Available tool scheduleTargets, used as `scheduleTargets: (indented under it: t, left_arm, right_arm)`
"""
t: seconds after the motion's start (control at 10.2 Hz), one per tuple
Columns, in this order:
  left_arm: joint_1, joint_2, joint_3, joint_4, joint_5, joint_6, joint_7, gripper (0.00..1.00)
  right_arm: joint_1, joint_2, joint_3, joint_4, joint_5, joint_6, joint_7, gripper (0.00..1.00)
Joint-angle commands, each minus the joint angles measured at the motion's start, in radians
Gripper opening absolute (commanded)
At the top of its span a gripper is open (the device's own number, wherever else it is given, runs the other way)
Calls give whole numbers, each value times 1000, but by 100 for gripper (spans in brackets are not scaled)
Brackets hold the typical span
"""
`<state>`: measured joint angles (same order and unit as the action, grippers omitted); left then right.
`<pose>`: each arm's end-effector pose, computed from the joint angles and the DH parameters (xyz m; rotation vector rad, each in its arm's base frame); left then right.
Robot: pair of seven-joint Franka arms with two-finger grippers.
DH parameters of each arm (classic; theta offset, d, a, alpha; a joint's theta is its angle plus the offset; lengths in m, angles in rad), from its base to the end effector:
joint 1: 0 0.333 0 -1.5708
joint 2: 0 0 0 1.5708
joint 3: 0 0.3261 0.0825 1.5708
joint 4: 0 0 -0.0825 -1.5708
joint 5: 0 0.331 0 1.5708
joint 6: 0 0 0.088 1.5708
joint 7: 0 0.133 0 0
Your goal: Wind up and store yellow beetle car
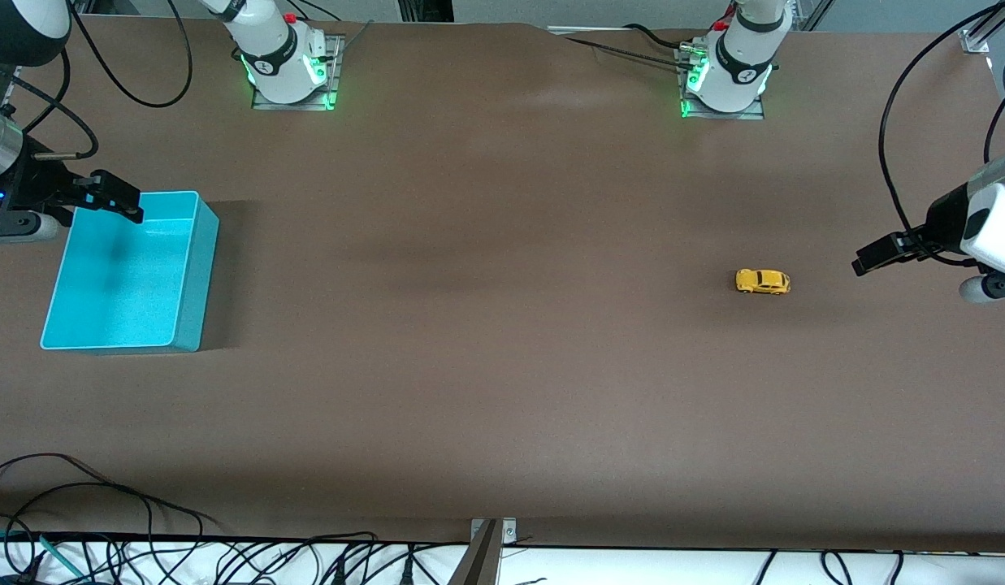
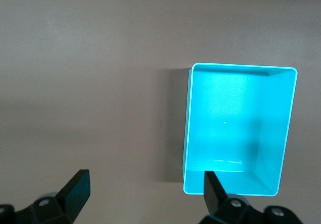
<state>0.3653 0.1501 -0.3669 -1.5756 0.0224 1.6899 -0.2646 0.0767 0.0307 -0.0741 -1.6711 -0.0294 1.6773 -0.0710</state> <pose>0.5512 0.0152 0.5425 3.0865 0.4084 -0.0463 0.5161 -0.0017 0.5600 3.1084 0.1199 -0.0396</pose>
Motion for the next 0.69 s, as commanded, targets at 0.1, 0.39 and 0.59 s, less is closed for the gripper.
scheduleTargets:
  t: [0.1,0.39,0.59]
  left_arm:
    - [-174,-4,179,31,10,-33,100,100]
    - [-324,-26,333,22,7,-59,203,100]
    - [-332,-26,336,22,7,-70,212,100]
  right_arm:
    - [0,5,2,22,14,7,8,100]
    - [0,8,0,33,13,7,2,100]
    - [3,8,2,33,14,5,4,100]
